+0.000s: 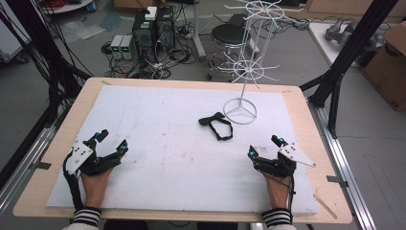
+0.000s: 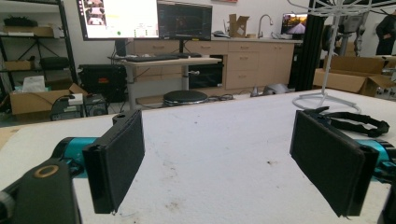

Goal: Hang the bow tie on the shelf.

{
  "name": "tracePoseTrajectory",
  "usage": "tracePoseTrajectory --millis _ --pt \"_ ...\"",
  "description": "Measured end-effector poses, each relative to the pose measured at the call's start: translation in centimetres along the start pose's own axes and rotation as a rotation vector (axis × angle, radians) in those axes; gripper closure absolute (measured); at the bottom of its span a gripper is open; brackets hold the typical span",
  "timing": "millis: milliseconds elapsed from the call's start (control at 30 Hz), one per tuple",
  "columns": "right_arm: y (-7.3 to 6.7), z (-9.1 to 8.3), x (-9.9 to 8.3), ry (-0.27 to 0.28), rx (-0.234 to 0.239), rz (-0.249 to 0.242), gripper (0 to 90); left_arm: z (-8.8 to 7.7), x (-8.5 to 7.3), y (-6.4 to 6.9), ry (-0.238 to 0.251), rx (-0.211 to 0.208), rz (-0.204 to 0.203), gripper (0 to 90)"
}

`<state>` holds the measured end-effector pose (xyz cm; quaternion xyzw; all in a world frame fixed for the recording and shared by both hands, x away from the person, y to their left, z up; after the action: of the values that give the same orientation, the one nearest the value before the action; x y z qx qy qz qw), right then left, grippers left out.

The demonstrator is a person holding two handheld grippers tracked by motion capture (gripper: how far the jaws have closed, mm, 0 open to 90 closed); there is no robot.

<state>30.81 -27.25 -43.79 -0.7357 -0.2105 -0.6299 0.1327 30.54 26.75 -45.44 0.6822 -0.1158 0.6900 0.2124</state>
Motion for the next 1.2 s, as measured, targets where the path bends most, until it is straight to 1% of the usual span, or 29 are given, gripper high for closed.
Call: tracePoseTrajectory --millis 100,167,267,400,467,500,567,633,700,767,900,1000,1067,1133,1167,1200 --pt "-0.1 0.5 1.0 -0.023 0.018 -0.012 3.6 0.0 0.0 0.0 0.001 0.0 -0.003 18.1" --pt "-0.1 1.0 1.6 -0.053 0.021 -0.036 3.6 0.0 0.0 0.0 0.0 0.0 0.0 18.1" --pt "-0.3 1.8 2.5 -0.101 0.048 -0.052 3.6 0.0 0.0 0.0 0.0 0.0 -0.004 18.1" --pt "-0.6 3.0 3.4 -0.168 0.093 -0.066 3.6 0.0 0.0 0.0 0.0 0.0 -0.001 18.2" --pt "-0.7 3.6 3.8 -0.195 0.125 -0.053 3.7 0.0 0.0 0.0 0.001 0.001 -0.003 18.2" --pt "-0.7 3.6 3.8 -0.195 0.125 -0.053 3.7 0.0 0.0 0.0 0.0 0.001 -0.002 18.2" --pt "-0.9 4.5 4.4 -0.225 0.163 -0.054 3.9 0.0 0.0 0.0 0.0 0.0 -0.002 18.2" --pt "-1.1 5.1 4.9 -0.236 0.192 -0.058 4.3 0.0 0.0 0.0 -0.001 0.0 -0.001 18.2" --pt "-1.5 5.8 5.4 -0.265 0.218 -0.076 4.3 0.0 0.0 0.0 0.0 0.0 -0.002 18.3" --pt "-1.9 6.6 6.0 -0.284 0.23 -0.105 4.2 0.0 0.0 0.0 0.0 0.0 -0.003 18.3" --pt "-2.6 8.0 7.1 -0.315 0.249 -0.14 4.3 0.0 0.0 0.0 0.0 -0.001 -0.002 18.3" --pt "-2.8 9.1 7.5 -0.35 0.264 -0.135 4.4 0.0 0.0 0.0 -0.001 0.0 -0.001 18.3" --pt "-2.9 9.6 7.7 -0.357 0.27 -0.134 4.8 0.0 0.0 0.0 -0.001 0.0 -0.002 18.3" --pt "-3.1 10.2 7.7 -0.381 0.271 -0.135 4.8 0.0 0.0 0.0 -0.001 0.0 -0.001 18.3" --pt "-3.1 10.2 7.7 -0.381 0.271 -0.135 4.8 0.0 0.0 0.0 0.0 -0.001 -0.002 18.3" --pt "-3.3 10.9 7.7 -0.402 0.28 -0.139 4.9 0.0 0.0 0.0 0.0 -0.001 -0.002 18.3"
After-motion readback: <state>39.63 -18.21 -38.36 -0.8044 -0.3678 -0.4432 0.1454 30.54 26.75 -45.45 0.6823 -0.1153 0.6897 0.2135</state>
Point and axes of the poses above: each handheld gripper's, and its own axes: z roughly forward along the jaws, x roughly out of its top, y roughly to its right, the point moved 2 cm from there along z, roughly forward along the jaws, and after that the axes turned 7 degrees about -z, right-handed, at the moved point
